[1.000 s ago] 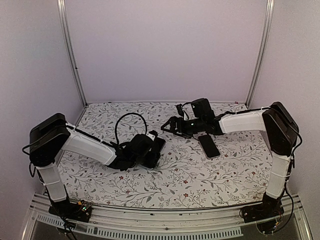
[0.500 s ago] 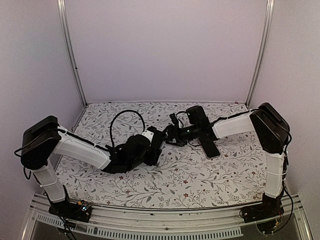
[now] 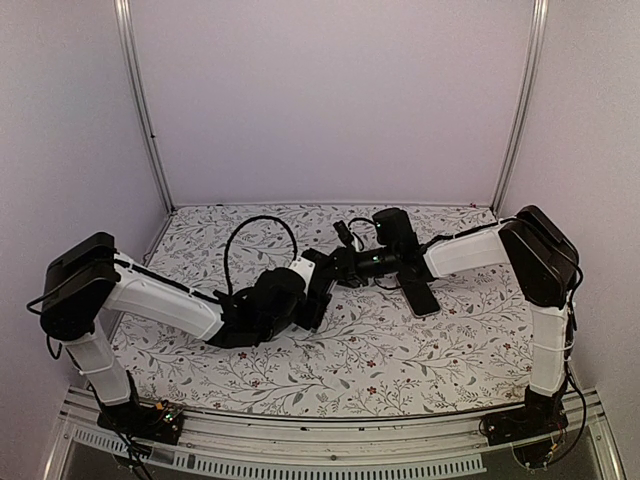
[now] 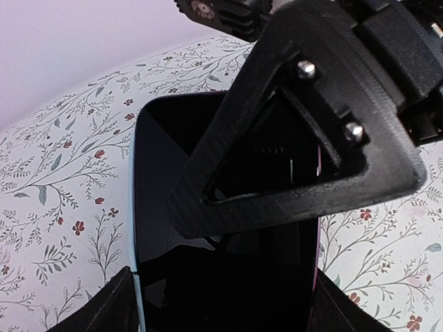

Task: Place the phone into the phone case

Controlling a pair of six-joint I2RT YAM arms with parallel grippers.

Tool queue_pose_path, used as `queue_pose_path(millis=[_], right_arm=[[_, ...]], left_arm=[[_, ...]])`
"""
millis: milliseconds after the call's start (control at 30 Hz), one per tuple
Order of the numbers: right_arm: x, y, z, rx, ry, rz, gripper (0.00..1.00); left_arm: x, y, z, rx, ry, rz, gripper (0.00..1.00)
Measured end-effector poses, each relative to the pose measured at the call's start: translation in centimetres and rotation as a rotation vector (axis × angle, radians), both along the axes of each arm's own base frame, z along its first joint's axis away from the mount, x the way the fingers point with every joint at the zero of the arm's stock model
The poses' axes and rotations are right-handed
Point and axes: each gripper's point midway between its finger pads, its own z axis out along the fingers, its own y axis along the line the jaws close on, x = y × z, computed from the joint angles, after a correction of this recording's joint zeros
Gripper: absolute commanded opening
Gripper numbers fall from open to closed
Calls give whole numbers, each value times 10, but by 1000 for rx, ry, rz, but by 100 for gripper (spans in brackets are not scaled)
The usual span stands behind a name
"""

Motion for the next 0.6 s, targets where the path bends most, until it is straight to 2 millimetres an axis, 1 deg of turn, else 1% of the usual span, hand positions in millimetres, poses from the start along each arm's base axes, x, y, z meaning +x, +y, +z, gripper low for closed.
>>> queue_pose_path(millis=[67,133,167,300,400,433,500,600], right_arm=[[-1,1,2,8,-2,7,26],[-3,2,5,19,-10,19,21],[-4,2,7,22,-13,21,18],[-5,1,14,30,-22,20,10],[-8,-2,23,38,-40,24,6],[-10,-3,25,42,-53,31,4],[-12,-6,26,39,-64,36,3],[-17,-13,20,23,-70,51,2]], left_arm=[[-1,-2,1,4,-6,-8,34],[-2,-2,1,10,-8,-11,41],[-2,-1,1,14,-9,-12,46],[-3,-2,7,15,-22,-20,78],[-5,-4,15,2,-27,-34,95],[-6,-4,17,-3,-27,-40,98],[-8,-7,27,-27,-31,-56,99],[-15,-10,53,-74,-44,-107,100]])
